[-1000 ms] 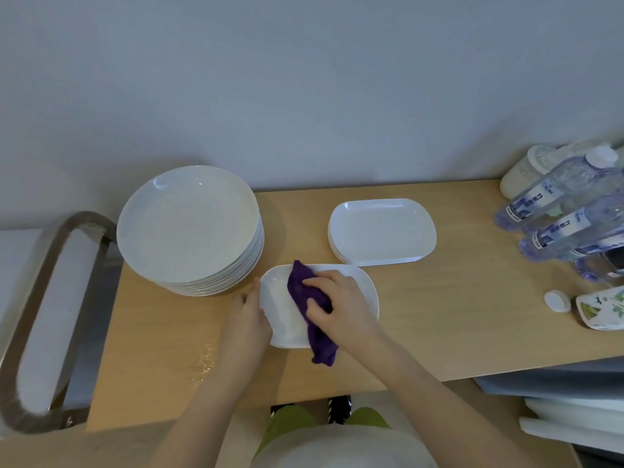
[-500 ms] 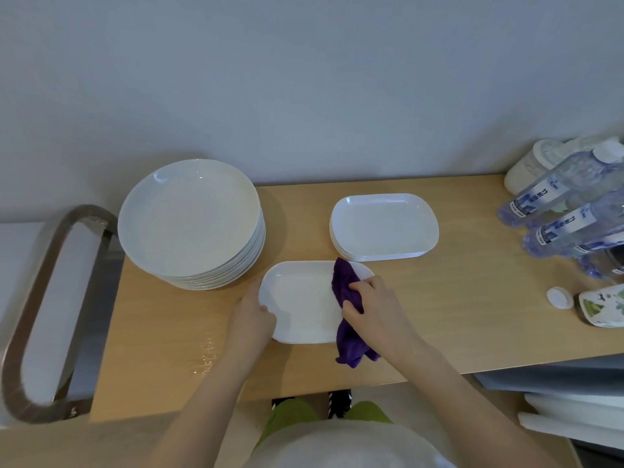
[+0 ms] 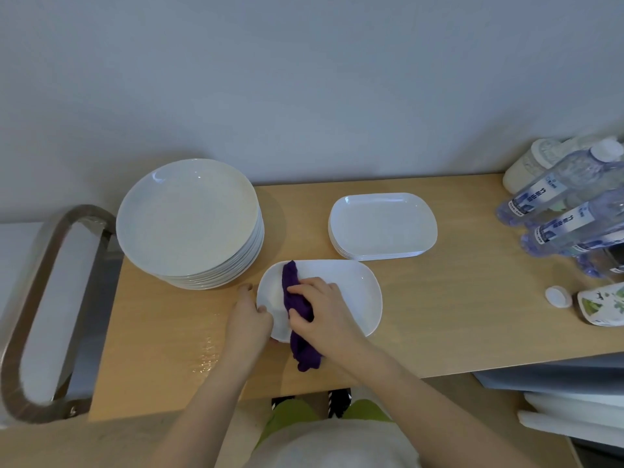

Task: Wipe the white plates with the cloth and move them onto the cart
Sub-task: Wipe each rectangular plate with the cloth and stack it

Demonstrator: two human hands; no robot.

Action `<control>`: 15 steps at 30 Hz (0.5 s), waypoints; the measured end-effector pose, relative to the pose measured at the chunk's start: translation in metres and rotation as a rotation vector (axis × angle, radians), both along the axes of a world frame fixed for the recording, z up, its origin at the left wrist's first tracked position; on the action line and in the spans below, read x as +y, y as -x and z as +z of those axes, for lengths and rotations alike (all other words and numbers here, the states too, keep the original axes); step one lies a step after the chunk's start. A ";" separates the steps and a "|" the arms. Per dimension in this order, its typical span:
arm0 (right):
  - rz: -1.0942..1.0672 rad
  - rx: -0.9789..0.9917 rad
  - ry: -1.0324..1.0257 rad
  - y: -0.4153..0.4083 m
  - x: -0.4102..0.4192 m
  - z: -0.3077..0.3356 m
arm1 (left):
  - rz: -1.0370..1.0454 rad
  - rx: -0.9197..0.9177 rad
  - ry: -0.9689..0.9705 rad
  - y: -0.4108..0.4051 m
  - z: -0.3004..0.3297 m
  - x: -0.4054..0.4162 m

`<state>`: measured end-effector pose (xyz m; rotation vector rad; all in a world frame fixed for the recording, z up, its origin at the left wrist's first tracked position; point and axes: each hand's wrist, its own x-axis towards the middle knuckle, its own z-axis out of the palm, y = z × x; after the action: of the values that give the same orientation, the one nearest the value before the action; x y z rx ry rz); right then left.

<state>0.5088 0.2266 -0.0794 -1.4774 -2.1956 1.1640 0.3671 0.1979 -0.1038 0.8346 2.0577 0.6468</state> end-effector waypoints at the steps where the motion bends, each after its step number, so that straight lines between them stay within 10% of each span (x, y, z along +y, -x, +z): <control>1: -0.015 0.008 0.000 -0.004 0.004 0.002 | 0.003 -0.011 -0.005 -0.001 0.000 -0.001; 15: -0.165 -0.197 -0.026 -0.072 0.036 0.017 | 0.026 -0.179 -0.116 -0.005 0.004 -0.005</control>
<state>0.5810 0.2630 -0.0624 -1.7920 -2.1502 0.9700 0.3718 0.1931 -0.0996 0.7872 1.8863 0.8314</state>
